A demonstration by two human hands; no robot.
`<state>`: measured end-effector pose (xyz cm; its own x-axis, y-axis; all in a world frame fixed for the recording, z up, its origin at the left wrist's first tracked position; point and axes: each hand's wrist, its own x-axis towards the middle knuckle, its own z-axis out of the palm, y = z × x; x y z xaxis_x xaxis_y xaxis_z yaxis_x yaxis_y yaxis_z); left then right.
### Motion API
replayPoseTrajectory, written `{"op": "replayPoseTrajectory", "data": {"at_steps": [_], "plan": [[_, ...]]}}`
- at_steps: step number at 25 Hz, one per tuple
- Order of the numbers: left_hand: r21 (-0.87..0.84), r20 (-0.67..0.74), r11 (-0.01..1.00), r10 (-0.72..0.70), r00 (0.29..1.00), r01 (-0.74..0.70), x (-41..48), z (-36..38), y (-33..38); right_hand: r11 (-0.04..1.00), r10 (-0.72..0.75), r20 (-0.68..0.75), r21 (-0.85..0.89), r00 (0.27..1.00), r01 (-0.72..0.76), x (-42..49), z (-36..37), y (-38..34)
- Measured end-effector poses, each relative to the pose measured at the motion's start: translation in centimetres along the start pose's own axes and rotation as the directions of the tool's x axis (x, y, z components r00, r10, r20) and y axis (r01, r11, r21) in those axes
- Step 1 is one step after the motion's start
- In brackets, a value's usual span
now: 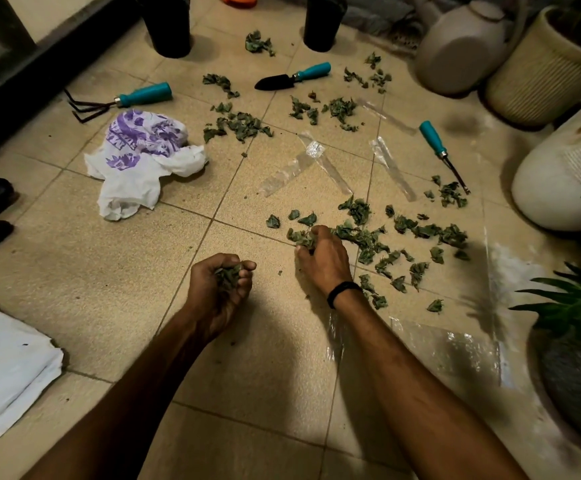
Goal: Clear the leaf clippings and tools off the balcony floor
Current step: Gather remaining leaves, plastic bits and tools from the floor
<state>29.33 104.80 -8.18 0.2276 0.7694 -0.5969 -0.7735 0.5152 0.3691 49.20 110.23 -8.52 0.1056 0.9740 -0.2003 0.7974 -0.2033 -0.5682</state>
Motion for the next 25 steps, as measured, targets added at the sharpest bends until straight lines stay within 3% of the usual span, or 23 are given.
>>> {"op": "replayPoseTrajectory", "data": {"at_steps": [3,5,9,10,11,13,15,17,20,25], "plan": [[0.041,-0.013,0.998,0.046,0.999,-0.045,0.8,0.2,0.6,0.999,-0.027,0.043,0.028,0.999,0.025,-0.2,0.9,-0.5],[0.118,-0.062,0.992,0.060,0.996,-0.052,1.6,0.3,0.7,0.991,-0.081,-0.033,-0.107,0.996,0.077,-0.1,2.0,-1.0],[0.456,-0.153,0.869,0.287,0.945,-0.191,3.4,1.0,0.5,0.945,-0.142,-0.080,-0.308,0.987,0.111,1.3,2.7,-1.6],[0.562,-0.130,0.788,0.384,0.914,-0.251,4.0,1.4,0.4,0.952,-0.122,-0.063,-0.289,0.991,0.099,1.8,2.6,-1.4],[0.706,-0.068,0.638,0.492,0.868,-0.306,4.4,2.0,0.3,0.970,-0.095,-0.069,-0.231,0.993,0.077,1.9,2.3,-1.2],[0.930,0.162,0.155,0.643,0.748,-0.334,6.1,3.1,0.2,1.000,-0.019,-0.145,-0.006,0.989,0.018,1.6,1.6,-0.6],[0.939,0.344,-0.214,0.641,0.686,-0.271,8.0,4.5,0.3,0.974,0.105,-0.193,0.219,0.976,-0.062,1.2,0.7,0.3],[0.867,0.456,-0.454,0.559,0.693,-0.204,10.0,5.5,0.2,0.927,0.207,-0.186,0.353,0.961,-0.131,1.1,-0.3,1.4],[0.686,0.554,-0.717,0.407,0.726,-0.122,12.8,5.3,-0.3,0.872,0.311,-0.173,0.443,0.934,-0.208,2.0,-1.1,3.3],[0.521,0.650,-0.853,0.369,0.664,-0.036,14.3,4.8,-0.9,0.942,0.215,-0.150,0.293,0.965,-0.165,3.0,-2.1,2.7]]}}
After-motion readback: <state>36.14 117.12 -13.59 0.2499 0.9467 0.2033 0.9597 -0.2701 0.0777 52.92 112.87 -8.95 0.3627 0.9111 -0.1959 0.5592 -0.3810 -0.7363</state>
